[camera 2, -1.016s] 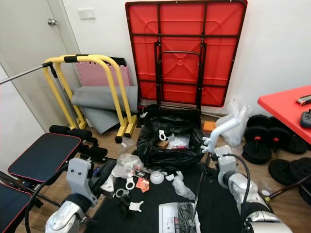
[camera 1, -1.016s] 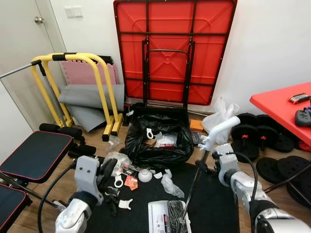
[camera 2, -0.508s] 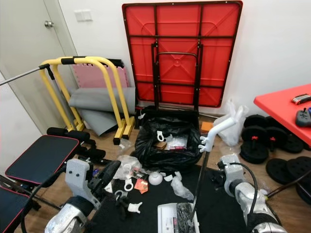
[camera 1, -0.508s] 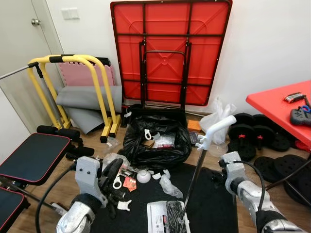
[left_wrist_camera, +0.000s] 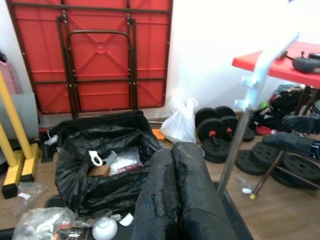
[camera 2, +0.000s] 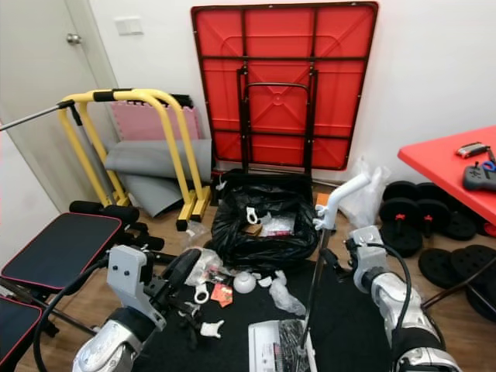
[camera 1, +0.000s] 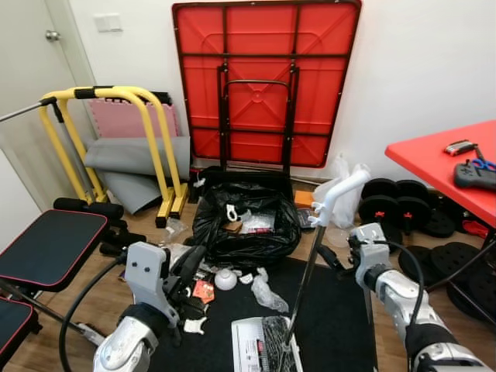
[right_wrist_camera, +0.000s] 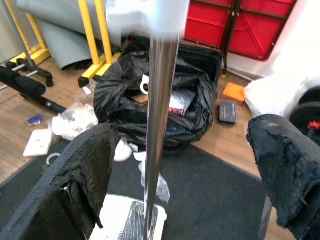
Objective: Sweep floor
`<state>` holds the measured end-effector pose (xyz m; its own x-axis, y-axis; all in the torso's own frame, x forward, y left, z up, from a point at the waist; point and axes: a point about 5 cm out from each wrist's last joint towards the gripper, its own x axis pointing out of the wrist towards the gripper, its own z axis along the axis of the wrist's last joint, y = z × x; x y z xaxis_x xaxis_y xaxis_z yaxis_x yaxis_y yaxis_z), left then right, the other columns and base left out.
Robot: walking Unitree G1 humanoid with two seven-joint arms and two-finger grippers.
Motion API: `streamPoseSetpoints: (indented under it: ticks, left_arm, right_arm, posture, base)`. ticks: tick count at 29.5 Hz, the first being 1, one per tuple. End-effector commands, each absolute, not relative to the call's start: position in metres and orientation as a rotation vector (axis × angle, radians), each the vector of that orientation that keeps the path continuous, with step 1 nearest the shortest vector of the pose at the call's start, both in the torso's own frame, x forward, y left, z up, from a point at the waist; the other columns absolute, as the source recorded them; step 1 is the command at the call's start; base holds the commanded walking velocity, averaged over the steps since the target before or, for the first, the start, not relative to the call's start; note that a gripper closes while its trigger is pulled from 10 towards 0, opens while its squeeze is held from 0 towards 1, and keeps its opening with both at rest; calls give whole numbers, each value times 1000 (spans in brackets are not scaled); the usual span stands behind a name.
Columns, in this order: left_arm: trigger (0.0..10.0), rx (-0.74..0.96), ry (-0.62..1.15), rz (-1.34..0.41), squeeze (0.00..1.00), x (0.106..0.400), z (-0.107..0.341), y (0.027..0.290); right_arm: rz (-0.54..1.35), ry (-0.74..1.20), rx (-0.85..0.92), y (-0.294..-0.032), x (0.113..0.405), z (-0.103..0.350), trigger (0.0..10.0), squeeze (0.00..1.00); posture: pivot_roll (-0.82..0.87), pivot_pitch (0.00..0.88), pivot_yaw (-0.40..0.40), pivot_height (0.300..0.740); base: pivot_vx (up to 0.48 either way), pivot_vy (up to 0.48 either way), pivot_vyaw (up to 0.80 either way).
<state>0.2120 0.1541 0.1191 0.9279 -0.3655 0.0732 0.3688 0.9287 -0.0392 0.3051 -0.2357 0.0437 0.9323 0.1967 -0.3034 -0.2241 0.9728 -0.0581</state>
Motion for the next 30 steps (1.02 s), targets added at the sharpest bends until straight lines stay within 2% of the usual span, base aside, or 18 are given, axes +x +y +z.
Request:
streamPoseSetpoints:
  ticks: [1, 14, 26, 30]
  left_arm:
    - [10000, -43, -55, -337, 0, 213, 120, 157]
    - [10000, -43, -44, -349, 0, 207, 125, 153]
    - [10000, -25, -24, -367, 0, 196, 131, 153]
    - [10000, -28, -22, -378, 0, 190, 136, 151]
  right_arm:
    - [201, 304, -68, -235, 306, 43, 10000, 0]
    - [132, 297, -60, -238, 318, 53, 10000, 0]
    - [66, 284, -77, -229, 342, 72, 10000, 0]
    - [60, 286, -67, -221, 347, 75, 10000, 0]
  posture:
    - [-142, 0, -16, 645]
    - [-111, 32, -8, 600]
    - [-67, 62, -9, 600]
    - [-54, 83, -6, 585]
  base:
    - [0, 0, 0]
    - [0, 0, 0]
    - [0, 0, 0]
    - [0, 0, 0]
